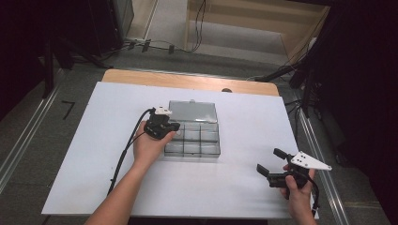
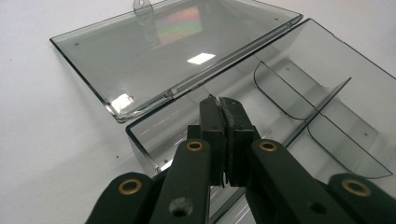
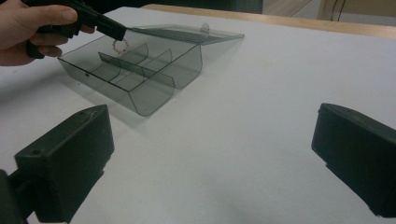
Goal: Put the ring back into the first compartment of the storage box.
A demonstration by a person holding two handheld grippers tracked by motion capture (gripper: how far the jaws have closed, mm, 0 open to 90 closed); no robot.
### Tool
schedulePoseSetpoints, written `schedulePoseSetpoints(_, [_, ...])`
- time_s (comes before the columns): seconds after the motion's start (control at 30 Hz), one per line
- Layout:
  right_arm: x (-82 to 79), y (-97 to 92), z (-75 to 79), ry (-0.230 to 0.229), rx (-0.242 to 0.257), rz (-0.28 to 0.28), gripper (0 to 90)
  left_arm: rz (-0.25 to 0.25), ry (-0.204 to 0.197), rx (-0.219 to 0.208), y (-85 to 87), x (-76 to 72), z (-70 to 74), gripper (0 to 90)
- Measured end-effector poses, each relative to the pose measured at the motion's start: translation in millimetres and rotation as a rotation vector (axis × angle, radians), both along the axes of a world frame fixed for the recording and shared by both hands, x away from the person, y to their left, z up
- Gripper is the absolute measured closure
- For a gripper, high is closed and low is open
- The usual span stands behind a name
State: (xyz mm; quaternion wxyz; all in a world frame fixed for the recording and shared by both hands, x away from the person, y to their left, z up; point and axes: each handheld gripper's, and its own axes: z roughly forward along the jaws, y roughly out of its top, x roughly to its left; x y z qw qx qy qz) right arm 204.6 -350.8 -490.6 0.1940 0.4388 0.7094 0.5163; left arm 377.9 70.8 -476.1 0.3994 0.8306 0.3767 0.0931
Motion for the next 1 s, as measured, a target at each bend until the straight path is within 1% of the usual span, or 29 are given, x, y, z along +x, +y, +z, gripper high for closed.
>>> schedulePoseSetpoints(0.17, [0.2, -0.1, -0.2, 0.0, 0.0, 0.0, 0.0, -0.001, -0.001, 0.009, -0.6, 0.0, -1.1, 87.9])
schedulePoseSetpoints(0.23, [0.2, 0.0, -0.2, 0.0, -0.001, 0.0, 0.0, -0.007, 0.004, 0.004, -0.5, 0.5, -1.7, 87.7])
schedulePoseSetpoints(0.43, [0.4, -0.1, -0.4, -0.001, -0.001, 0.0, 0.0, -0.013, -0.002, 0.006, -0.5, 0.1, -1.8, 86.1])
schedulePoseSetpoints(0.6, [0.1, -0.2, -0.7, -0.001, -0.002, 0.0, 0.0, -0.018, -0.006, 0.007, -0.1, -0.9, -0.5, 80.6])
schedulePoseSetpoints(0.83, [0.8, 0.8, -1.5, 0.0, -0.008, 0.0, 0.0, -0.029, -0.025, -0.018, 1.5, -4.0, 2.2, 73.8])
schedulePoseSetpoints(1.0, [2.0, 3.4, -2.2, 0.006, -0.014, 0.003, 0.0, -0.049, -0.036, -0.053, 5.8, -5.3, 5.7, 69.5])
